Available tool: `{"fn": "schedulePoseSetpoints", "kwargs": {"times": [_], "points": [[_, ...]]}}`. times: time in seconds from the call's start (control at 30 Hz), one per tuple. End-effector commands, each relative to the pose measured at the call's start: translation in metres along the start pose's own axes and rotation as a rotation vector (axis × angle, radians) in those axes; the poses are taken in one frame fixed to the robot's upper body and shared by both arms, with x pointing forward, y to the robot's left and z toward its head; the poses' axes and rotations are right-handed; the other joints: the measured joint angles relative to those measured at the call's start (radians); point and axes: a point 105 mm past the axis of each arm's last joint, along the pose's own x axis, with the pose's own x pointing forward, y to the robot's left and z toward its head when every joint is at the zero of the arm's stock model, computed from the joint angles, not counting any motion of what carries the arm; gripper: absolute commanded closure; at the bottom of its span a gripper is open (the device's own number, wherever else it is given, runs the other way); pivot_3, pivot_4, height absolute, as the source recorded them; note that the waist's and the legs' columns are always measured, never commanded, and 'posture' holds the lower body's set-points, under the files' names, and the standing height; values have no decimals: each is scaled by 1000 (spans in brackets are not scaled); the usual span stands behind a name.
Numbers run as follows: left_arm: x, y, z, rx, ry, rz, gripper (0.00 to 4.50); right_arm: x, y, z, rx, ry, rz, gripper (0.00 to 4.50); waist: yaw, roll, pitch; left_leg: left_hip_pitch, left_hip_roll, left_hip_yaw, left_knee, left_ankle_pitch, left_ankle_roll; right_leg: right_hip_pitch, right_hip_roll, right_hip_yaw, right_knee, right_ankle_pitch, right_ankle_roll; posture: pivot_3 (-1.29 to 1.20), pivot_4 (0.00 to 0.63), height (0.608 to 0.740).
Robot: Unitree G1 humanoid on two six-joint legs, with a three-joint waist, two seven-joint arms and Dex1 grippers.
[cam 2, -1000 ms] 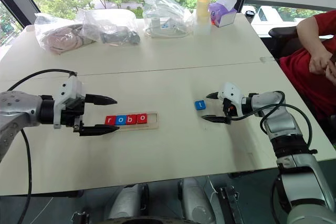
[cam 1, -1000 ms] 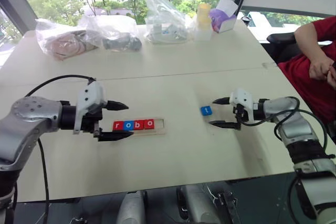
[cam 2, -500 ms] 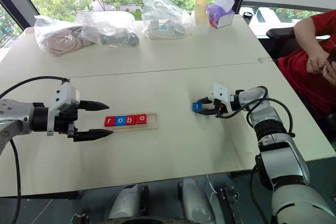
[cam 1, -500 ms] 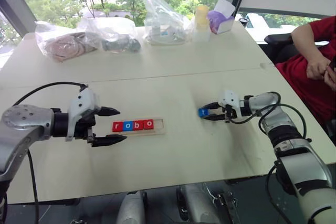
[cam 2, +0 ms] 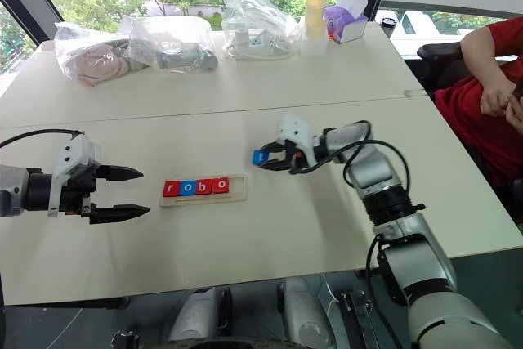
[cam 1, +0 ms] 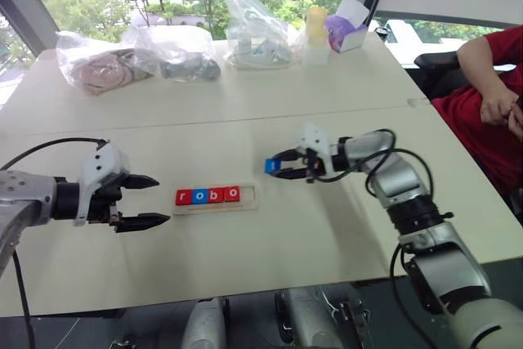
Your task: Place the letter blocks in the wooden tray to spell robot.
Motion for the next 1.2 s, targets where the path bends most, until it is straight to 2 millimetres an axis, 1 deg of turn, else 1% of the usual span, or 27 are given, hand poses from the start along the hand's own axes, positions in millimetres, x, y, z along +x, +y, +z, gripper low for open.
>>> {"fn": "schedulePoseSetpoints", "kwargs": {"times": [0.03, 0.07, 0.17, 0.3, 0.43, 0.87, 1.2], "points": [[-4, 1, 10, 51, -22, 29, 0, 7, 5, 12, -72, 11, 13, 3354, 5, 0, 0, 0, 0, 1, 0, 0, 0, 0, 0, 0, 0, 0, 0, 0, 150, 740], [-4, 0, 9, 47, -25, 33, 0, 13, 9, 13, -81, 16, 25, 3354, 7, 0, 0, 0, 0, 1, 0, 0, 0, 0, -1, 0, -1, 0, 0, 0, 150, 740], [-2, -2, 7, 39, -30, 46, 0, 23, 15, 15, -95, 26, 44, 3354, 7, 0, 0, 0, 0, 1, 0, 0, 0, 0, -1, 0, -1, 0, 0, 0, 150, 740], [0, -5, 6, 32, -38, 50, 0, 29, 19, 11, -111, 57, 58, 3354, 7, 0, 0, 0, 0, 1, 0, 0, 0, 0, 0, 0, 0, 0, 0, 0, 150, 740], [2, -3, 8, 28, -59, 72, 0, 31, 22, 8, -116, 69, 70, 3354, 7, 0, 0, 0, 0, 1, 0, 0, 0, 0, 0, 0, 0, 0, 0, 0, 150, 740], [8, -4, 12, 25, -78, 80, 0, 41, 22, 5, -112, 63, 56, 3354, 6, 0, 0, 0, 0, 1, 0, 0, 0, 0, 0, 0, 0, 0, 0, 0, 150, 740], [10, -2, 14, 26, -83, 89, 0, 44, 24, 0, -106, 71, 56, 3354, 6, 0, 0, 0, 0, 1, 0, 0, 0, 0, 0, 0, 0, 0, 0, 0, 150, 740]]}}
